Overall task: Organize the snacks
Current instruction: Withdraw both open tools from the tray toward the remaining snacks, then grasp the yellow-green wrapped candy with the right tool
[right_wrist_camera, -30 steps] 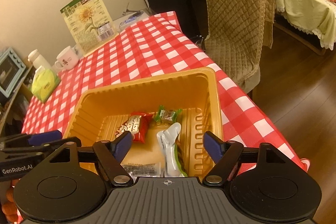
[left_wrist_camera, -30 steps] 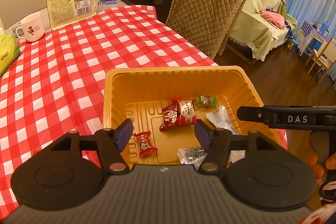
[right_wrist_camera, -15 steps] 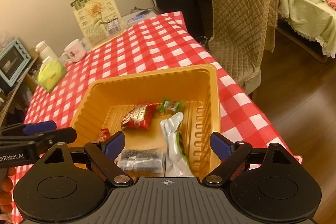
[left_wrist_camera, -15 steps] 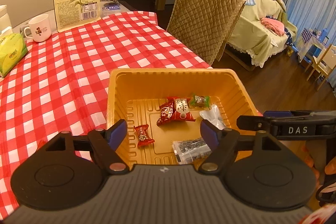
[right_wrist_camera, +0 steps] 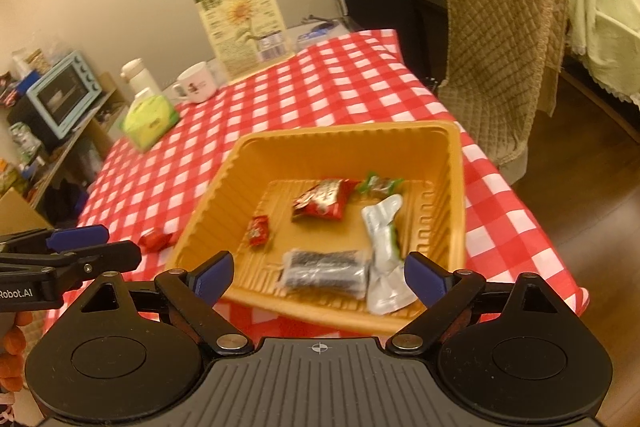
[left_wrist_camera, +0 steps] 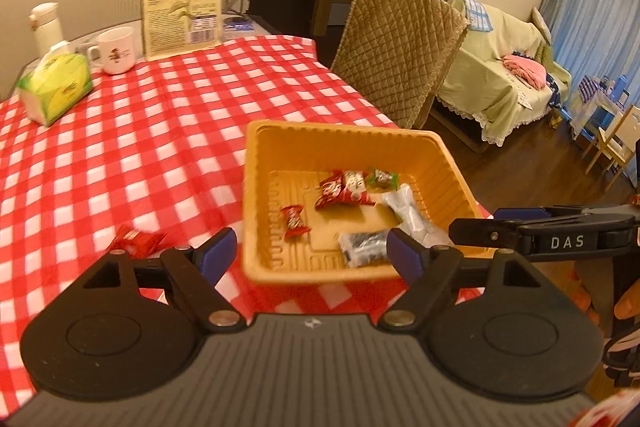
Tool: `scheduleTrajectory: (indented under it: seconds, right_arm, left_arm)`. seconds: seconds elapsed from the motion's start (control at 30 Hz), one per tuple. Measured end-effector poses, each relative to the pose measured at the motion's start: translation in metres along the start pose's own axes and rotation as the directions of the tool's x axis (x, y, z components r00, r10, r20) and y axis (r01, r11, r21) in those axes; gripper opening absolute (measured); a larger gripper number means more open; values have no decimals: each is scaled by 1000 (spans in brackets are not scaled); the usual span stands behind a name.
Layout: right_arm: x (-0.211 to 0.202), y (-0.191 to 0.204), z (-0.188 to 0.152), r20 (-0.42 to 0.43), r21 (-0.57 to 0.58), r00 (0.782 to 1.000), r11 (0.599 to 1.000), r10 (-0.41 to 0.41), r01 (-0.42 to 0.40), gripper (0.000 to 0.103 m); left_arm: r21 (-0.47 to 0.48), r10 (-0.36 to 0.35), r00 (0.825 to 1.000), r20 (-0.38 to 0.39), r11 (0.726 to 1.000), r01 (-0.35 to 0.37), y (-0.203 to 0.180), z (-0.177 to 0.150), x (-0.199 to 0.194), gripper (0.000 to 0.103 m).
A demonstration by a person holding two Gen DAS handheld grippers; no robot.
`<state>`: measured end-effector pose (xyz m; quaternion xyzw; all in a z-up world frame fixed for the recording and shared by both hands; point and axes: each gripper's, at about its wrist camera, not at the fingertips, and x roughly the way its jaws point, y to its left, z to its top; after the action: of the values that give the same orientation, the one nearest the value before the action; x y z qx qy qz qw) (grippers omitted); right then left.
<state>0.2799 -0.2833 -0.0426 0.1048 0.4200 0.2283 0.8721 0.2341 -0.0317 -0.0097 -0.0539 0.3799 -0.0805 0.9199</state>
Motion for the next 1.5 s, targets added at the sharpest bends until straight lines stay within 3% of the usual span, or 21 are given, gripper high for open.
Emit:
scheduleTrajectory:
  seconds: [0.37,0.77,1.13,1.5]
  right_arm:
    - [6,40,-33,-77,-66,996,996,53,-58,92]
    - [33,98,-62,-165,-154,980,978,115,-141,92]
    - [60,145,-83,-218,-227,966,955,139,-189,92]
    - [87,173,-88,-229,-251,967,953,111,-169,92]
  left_arm:
    - [-73,75,997,-28,994,-77,39,-45,-45,80]
    - [-141,165,982,-91,974,-177,85,-92,-75,80]
    - [-189,210,970,-121,955,-230,121,-113,-86,80]
    - [-193,227,964,-141,948,-251,151,-119,-81,80]
